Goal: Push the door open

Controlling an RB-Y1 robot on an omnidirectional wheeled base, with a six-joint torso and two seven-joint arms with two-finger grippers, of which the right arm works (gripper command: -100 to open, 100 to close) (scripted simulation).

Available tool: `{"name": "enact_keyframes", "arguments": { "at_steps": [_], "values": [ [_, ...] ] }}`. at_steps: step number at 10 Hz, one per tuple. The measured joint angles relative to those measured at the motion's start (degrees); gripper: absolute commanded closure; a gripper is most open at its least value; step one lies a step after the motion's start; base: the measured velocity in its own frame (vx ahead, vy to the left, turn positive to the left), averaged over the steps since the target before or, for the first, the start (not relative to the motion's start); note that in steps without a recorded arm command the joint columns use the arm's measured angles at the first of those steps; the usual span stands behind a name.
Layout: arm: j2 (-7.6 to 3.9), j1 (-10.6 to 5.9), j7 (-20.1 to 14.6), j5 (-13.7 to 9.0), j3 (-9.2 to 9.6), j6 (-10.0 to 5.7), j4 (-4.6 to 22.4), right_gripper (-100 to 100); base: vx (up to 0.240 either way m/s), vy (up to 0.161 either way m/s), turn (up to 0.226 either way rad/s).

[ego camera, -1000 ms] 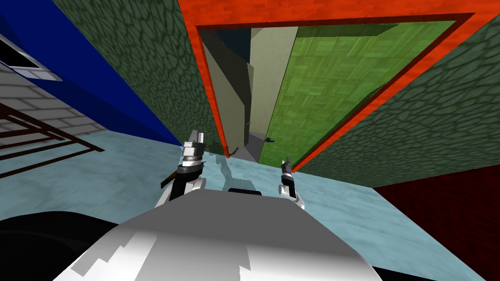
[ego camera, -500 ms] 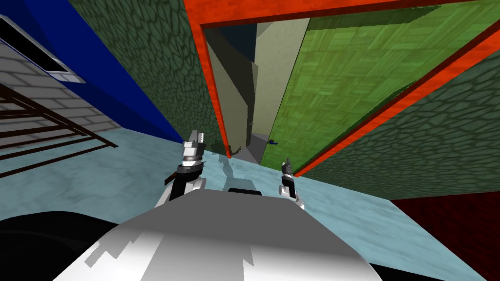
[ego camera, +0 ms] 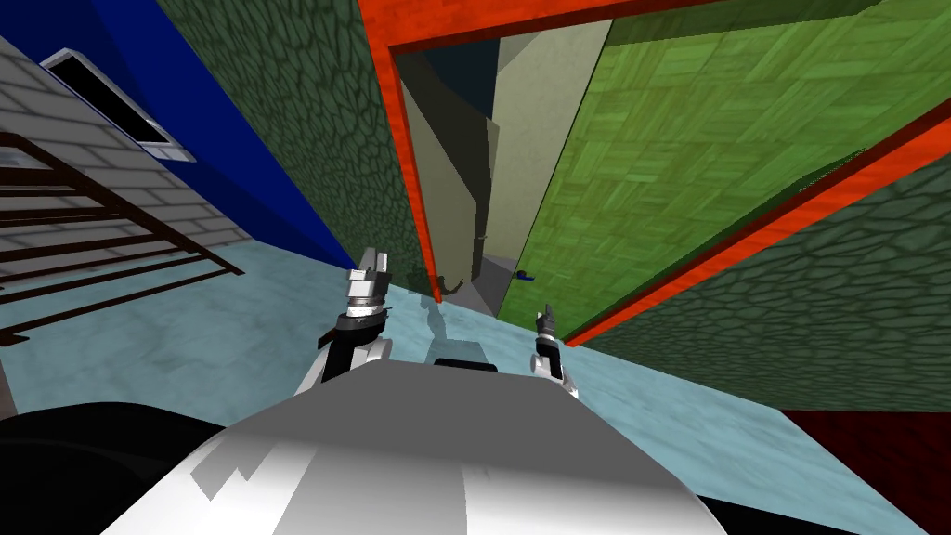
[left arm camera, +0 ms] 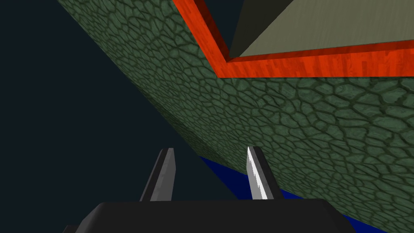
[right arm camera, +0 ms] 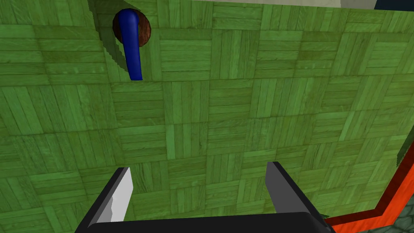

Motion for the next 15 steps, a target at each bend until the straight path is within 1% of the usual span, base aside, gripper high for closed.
{"name": "enact_keyframes", "arguments": {
  "at_steps": [3, 4, 6, 7, 9, 10, 15],
  "values": [
    [-0.41, -1.67, -0.15, -0.6, -0.56, -0.5, 4.03, -100, 0.098, -0.018, 0.107],
    [-0.64, -2.27, -0.3, -0.78, -0.72, -1.11, 5.93, -100, 0.104, -0.024, 0.106],
    [-0.87, -3.31, -0.44, -1.13, -1.03, -1.78, 8.69, -100, 0.087, -0.031, 0.087],
    [-0.91, -3.43, -0.43, -1.29, -1.18, -1.85, 9.36, -100, 0.078, -0.023, 0.091],
    [-1.32, -4.22, -0.74, -1.62, -1.44, -2.48, 11.96, -100, 0.084, -0.028, 0.084],
    [-1.54, -5.05, -0.87, -1.78, -1.58, -2.97, 13.79, -100, 0.09, -0.026, 0.15],
    [-2.12, -7.62, -1.17, -2.62, -2.34, -4.75, 20.84, -100, 0.091, -0.036, 0.088]
  ]
}}
